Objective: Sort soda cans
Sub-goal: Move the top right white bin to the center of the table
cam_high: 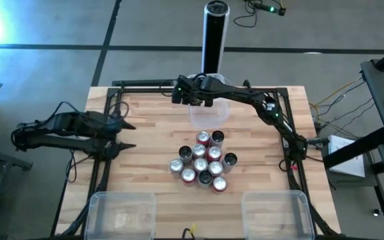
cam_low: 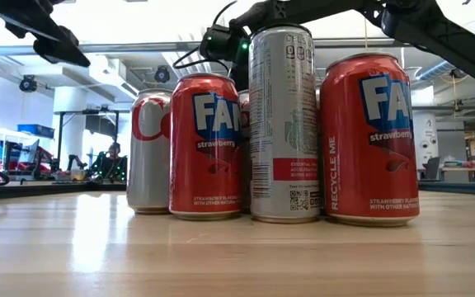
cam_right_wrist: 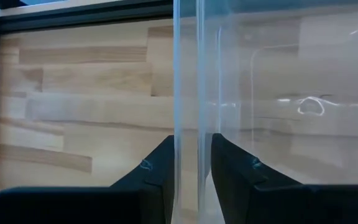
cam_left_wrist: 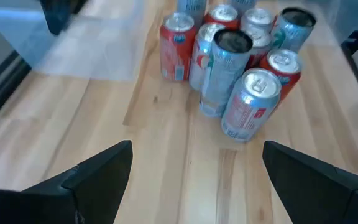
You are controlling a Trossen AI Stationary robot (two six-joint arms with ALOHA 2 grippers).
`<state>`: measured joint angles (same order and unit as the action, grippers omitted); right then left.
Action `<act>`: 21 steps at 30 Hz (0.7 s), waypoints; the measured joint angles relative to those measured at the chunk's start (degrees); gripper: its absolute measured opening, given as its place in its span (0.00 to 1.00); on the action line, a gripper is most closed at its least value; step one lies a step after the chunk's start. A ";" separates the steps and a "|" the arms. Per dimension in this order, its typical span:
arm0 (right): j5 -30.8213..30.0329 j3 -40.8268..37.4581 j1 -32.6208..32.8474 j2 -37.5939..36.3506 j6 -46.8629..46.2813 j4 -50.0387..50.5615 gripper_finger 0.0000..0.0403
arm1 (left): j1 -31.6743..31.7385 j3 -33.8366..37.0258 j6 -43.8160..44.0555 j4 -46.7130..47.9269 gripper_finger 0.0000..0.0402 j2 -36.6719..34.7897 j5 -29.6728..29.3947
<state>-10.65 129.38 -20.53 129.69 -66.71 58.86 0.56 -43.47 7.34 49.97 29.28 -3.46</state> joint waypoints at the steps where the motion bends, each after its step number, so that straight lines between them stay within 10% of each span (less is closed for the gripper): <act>1: -0.07 -0.15 0.00 0.00 -0.17 -0.24 0.21 | -0.06 0.16 0.45 -0.65 0.86 0.24 0.06; 21: -3.11 -0.41 3.50 -0.04 -8.58 1.20 0.21 | -4.60 3.44 5.43 -2.48 0.86 -1.10 5.09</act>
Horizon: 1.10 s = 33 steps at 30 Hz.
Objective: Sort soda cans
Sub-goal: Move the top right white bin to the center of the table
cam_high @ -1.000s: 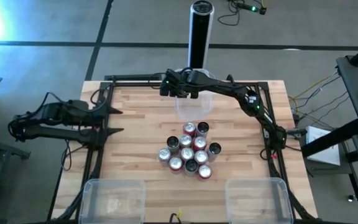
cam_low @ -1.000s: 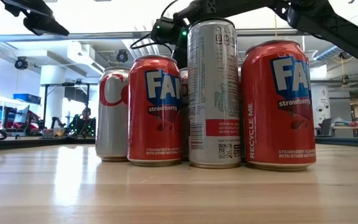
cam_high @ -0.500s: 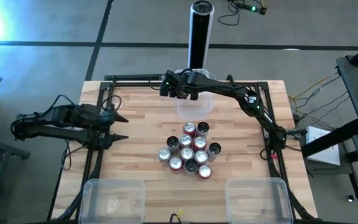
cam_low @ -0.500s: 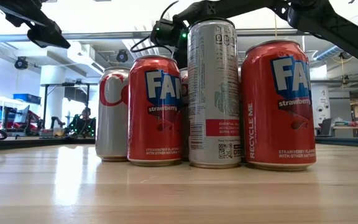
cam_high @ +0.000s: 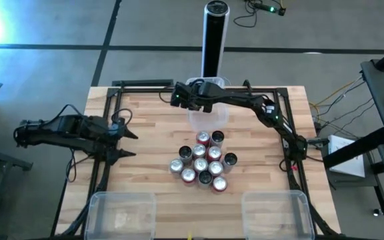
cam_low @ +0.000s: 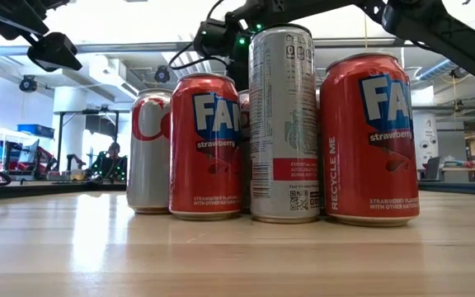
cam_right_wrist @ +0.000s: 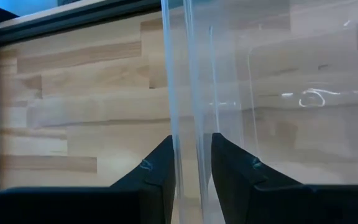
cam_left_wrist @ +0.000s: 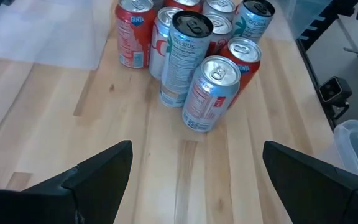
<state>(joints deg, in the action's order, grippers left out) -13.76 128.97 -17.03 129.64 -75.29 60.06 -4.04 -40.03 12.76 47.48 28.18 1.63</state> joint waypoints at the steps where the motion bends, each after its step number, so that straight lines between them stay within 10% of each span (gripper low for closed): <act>1: -0.15 0.00 0.10 0.00 -0.30 0.01 0.21 | -0.08 0.02 0.01 0.00 0.86 -0.10 0.00; 24: -0.65 -0.07 0.70 0.00 -0.48 -3.45 0.21 | -0.69 -0.01 1.20 -0.20 0.86 -0.46 4.33; 33: 0.24 -0.07 0.94 -0.46 7.82 -3.39 0.42 | -2.17 -2.49 3.07 2.98 0.86 -1.66 6.90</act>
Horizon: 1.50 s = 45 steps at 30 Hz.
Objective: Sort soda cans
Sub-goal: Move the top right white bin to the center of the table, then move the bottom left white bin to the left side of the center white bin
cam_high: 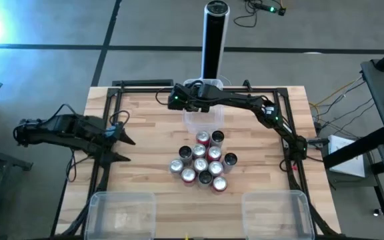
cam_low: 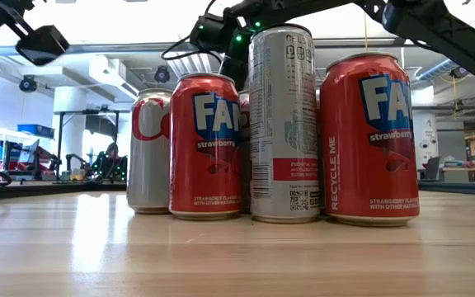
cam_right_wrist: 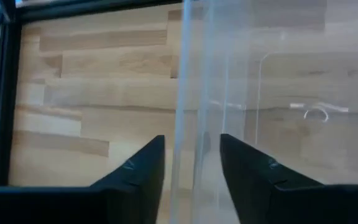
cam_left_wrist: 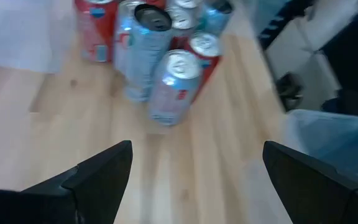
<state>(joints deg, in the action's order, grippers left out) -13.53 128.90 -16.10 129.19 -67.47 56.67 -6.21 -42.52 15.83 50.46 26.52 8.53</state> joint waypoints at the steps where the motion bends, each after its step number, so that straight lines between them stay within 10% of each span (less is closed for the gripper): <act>1: -0.27 0.00 0.07 -0.35 1.25 0.06 0.45 | -0.45 -0.91 0.16 1.11 0.86 -0.06 -0.04; 16: -9.35 0.04 3.83 -9.00 10.21 1.33 0.79 | -12.33 -6.53 7.87 3.08 0.81 3.61 1.03; 28: -16.56 0.04 7.88 -12.94 15.76 2.30 0.80 | -35.46 -7.05 18.70 2.10 0.75 12.02 -11.66; 45: -16.49 0.04 12.23 -17.56 28.48 8.65 0.79 | -41.91 -6.47 36.04 2.52 0.75 33.25 -13.39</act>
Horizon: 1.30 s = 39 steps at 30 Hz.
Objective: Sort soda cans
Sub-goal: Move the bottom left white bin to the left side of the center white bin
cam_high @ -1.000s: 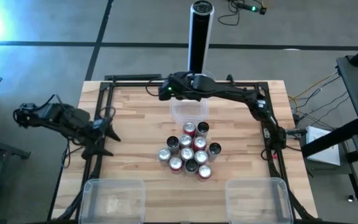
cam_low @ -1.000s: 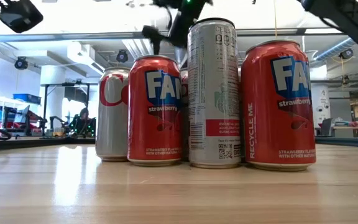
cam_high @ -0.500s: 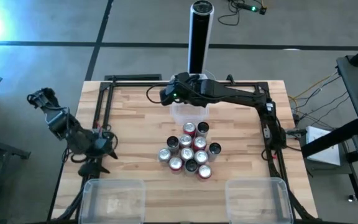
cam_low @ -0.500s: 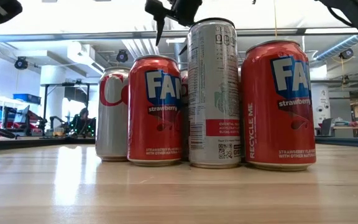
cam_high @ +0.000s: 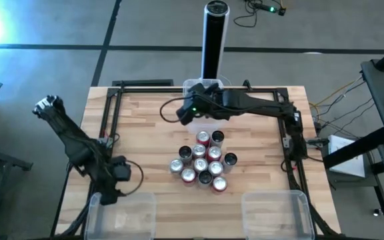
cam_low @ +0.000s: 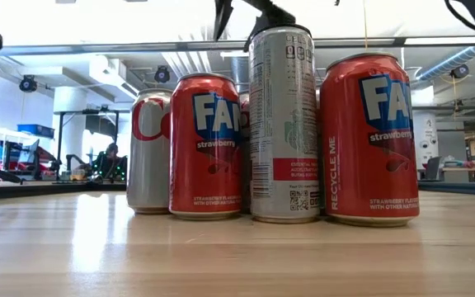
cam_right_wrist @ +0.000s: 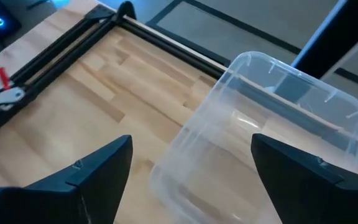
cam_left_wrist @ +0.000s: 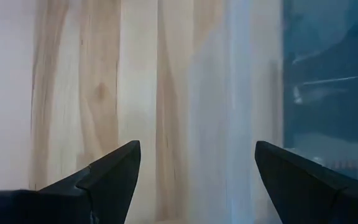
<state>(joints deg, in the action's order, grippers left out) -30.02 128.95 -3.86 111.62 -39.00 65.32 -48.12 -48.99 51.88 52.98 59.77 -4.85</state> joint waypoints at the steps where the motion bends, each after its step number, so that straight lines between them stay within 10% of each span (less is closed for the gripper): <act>1: -0.02 0.00 0.36 -0.54 0.06 0.53 0.79 | 0.00 0.00 0.17 0.50 0.75 1.11 0.03; 7: -0.11 -0.02 2.47 -3.26 0.10 1.85 0.80 | 0.50 0.04 1.14 2.93 0.63 5.82 5.80; 16: -0.11 -0.07 3.11 -4.59 0.28 2.17 0.76 | 1.18 -0.70 3.25 2.53 0.05 7.52 8.14; 39: -0.11 -0.09 3.13 -4.95 0.03 1.99 0.71 | 19.33 -3.79 27.13 32.42 0.00 -12.43 0.60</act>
<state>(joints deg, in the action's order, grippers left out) -30.13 128.86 -0.73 106.67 -38.96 67.31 -28.79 -52.79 79.01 85.40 47.34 -4.26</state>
